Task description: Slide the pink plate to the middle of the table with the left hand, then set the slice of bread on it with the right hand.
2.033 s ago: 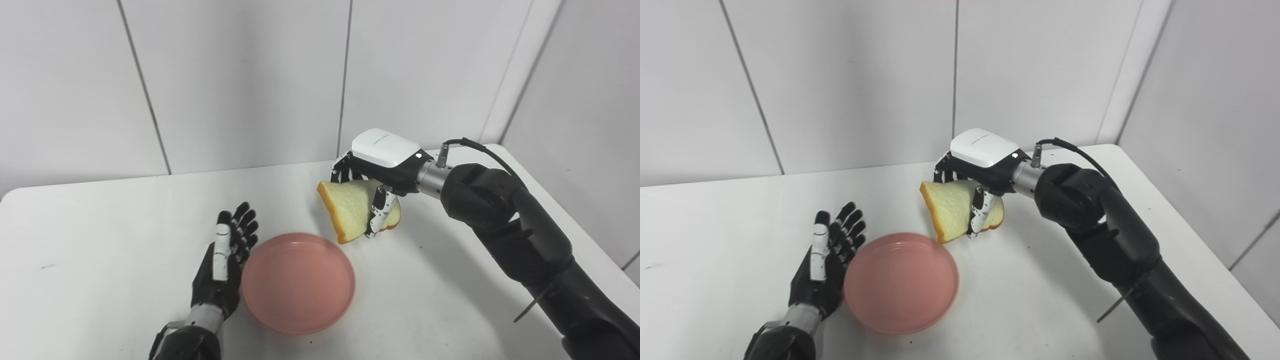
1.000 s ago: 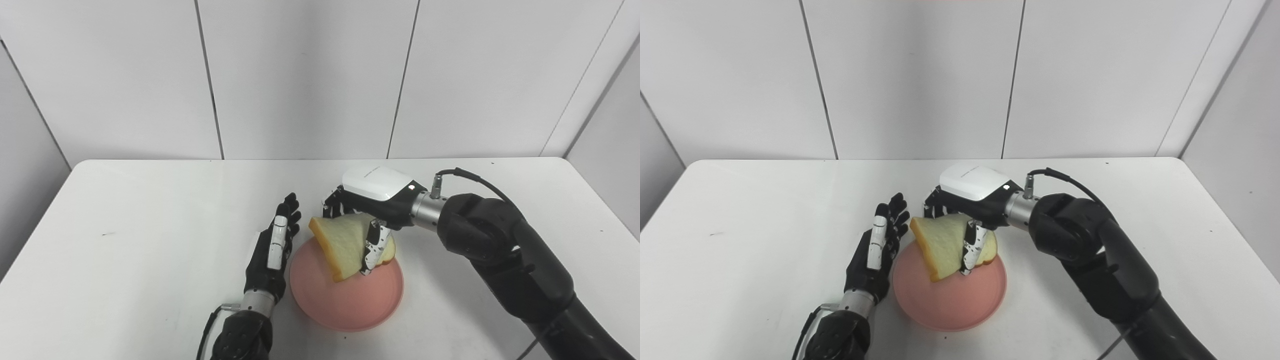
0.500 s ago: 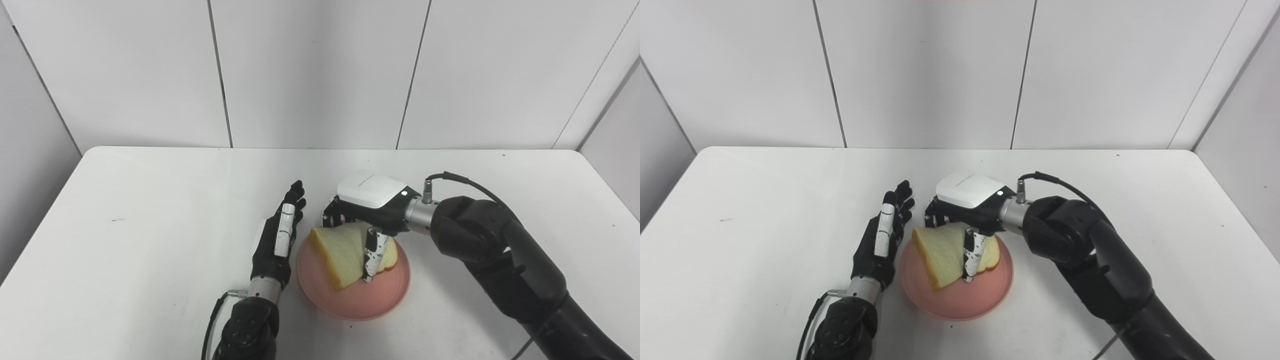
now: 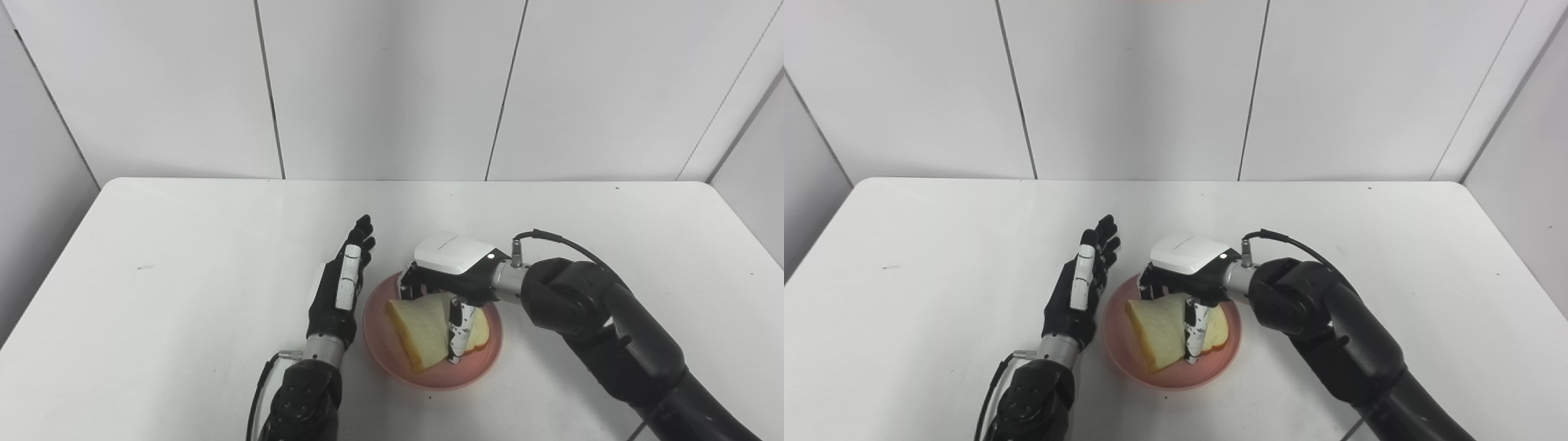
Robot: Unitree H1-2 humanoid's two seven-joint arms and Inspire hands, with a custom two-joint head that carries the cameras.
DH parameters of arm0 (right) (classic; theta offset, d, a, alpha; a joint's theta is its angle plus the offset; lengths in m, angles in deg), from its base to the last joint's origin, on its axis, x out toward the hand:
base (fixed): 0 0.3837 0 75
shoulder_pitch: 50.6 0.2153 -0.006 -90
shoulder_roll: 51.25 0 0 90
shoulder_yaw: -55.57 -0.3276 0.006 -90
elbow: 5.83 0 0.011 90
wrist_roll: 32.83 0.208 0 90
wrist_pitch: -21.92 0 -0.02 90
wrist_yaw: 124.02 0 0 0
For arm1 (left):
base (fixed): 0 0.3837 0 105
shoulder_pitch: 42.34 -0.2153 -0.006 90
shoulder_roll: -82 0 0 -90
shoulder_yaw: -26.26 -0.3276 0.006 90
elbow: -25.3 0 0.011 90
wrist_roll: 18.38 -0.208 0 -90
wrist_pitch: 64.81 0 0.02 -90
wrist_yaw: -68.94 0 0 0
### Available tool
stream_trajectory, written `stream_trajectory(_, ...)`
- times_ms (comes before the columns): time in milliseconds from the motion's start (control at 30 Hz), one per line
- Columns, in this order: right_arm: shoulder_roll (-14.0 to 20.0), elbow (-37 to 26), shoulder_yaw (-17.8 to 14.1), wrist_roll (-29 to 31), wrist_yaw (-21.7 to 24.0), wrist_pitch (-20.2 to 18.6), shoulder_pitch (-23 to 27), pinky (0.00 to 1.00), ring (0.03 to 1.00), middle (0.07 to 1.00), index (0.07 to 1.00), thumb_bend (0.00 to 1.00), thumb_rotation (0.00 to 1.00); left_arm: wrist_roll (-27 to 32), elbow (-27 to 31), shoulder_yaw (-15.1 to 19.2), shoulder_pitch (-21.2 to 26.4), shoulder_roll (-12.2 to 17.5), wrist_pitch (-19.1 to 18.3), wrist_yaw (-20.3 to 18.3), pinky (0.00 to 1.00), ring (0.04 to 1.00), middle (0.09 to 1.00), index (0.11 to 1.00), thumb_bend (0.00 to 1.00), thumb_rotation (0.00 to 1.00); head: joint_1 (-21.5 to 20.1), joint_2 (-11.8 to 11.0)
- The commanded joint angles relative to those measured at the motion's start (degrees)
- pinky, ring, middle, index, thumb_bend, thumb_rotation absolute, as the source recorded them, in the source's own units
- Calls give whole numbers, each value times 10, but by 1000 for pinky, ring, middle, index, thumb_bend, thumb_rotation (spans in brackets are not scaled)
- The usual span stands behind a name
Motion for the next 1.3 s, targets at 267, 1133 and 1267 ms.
stream_trajectory(267, 7, -2, -8, -1, -22, 24, 21, 601, 657, 713, 666, 790, 485, -4, 19, -3, 10, -13, 14, 1, 1000, 972, 965, 914, 750, 1000, -4, -2)
stream_trajectory(1133, 30, -58, -28, -2, 64, -12, 41, 826, 856, 862, 845, 1000, 551, 1, 25, 0, 12, -12, 2, -3, 1000, 960, 963, 913, 748, 1000, -11, -1)
stream_trajectory(1267, 35, -77, -50, 19, 77, -37, 36, 845, 868, 871, 851, 1000, 538, 3, 28, 0, 10, -10, -2, -5, 1000, 960, 961, 913, 742, 1000, -10, -2)
